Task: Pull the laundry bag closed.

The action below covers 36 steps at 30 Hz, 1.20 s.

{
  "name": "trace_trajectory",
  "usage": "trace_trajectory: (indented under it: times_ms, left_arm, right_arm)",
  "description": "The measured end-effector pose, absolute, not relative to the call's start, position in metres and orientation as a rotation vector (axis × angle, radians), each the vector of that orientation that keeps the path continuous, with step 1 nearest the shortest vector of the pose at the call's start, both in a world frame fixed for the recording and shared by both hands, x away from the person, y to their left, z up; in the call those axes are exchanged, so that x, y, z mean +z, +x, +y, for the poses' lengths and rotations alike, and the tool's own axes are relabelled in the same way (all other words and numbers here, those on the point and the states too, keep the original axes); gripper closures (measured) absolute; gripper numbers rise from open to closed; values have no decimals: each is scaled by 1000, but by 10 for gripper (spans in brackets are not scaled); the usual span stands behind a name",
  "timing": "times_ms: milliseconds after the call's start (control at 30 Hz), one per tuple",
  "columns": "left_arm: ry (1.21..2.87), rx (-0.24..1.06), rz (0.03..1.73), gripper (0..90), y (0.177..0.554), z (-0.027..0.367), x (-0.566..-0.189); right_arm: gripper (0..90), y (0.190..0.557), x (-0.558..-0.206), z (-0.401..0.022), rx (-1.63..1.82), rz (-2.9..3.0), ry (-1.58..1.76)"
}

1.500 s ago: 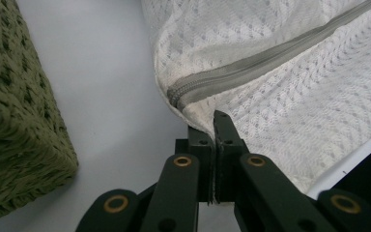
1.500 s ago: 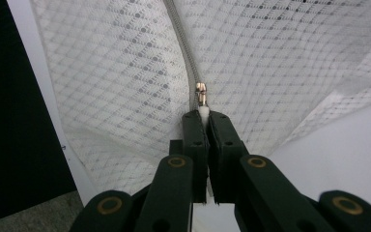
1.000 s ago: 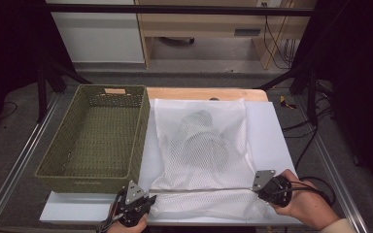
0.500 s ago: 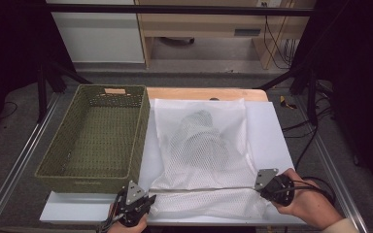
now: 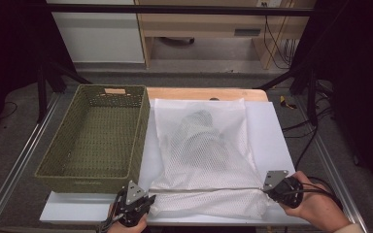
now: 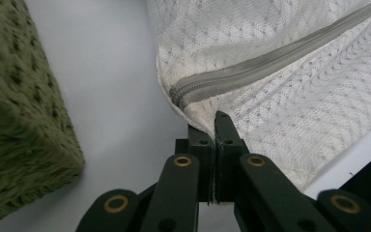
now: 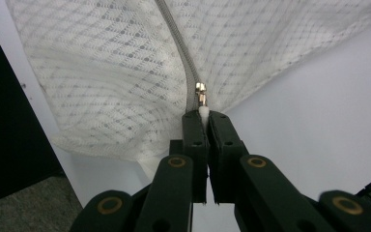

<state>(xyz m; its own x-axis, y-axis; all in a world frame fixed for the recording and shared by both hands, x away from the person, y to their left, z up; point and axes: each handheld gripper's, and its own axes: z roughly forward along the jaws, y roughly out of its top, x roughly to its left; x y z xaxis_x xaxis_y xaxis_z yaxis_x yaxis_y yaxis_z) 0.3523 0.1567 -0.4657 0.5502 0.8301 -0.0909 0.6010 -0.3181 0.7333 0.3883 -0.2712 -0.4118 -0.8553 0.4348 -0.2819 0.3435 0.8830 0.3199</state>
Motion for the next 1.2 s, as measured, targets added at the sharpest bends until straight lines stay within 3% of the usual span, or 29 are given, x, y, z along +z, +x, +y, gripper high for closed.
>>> trace_trajectory:
  times_ms: [300, 1200]
  left_arm:
    - [2029, 382, 1158, 887, 353, 159, -465]
    - [2015, 382, 1166, 888, 353, 159, -464]
  right_arm:
    - [873, 383, -426, -279, 417, 2688, 636]
    - [873, 389, -422, -283, 390, 2668, 624]
